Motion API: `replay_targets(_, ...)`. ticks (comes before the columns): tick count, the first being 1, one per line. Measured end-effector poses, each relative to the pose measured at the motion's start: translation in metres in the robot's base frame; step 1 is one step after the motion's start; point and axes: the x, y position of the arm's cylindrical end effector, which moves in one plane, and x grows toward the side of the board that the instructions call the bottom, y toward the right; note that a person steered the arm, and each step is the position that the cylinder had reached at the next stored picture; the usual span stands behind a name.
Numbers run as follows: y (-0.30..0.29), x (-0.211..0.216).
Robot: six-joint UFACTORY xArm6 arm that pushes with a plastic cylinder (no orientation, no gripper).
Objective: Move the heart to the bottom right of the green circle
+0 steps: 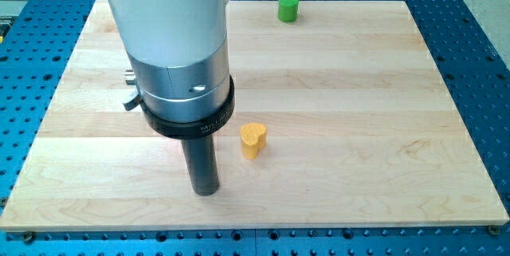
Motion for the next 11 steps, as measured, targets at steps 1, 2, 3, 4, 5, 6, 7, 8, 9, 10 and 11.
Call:
replay_targets(1,0.012,-0.002)
replay_targets(2,0.056,-0.008)
replay_targets(3,0.09,-0.014)
replay_targets(4,0.061,-0.034)
replay_targets(5,0.026,-0.022)
replay_targets(6,0.051,-0.073)
replay_targets(7,0.106,-0.113)
replay_targets(8,0.153,-0.136)
replay_targets(9,0.202,-0.144)
replay_targets(10,0.219,-0.165)
replay_targets(11,0.219,-0.212)
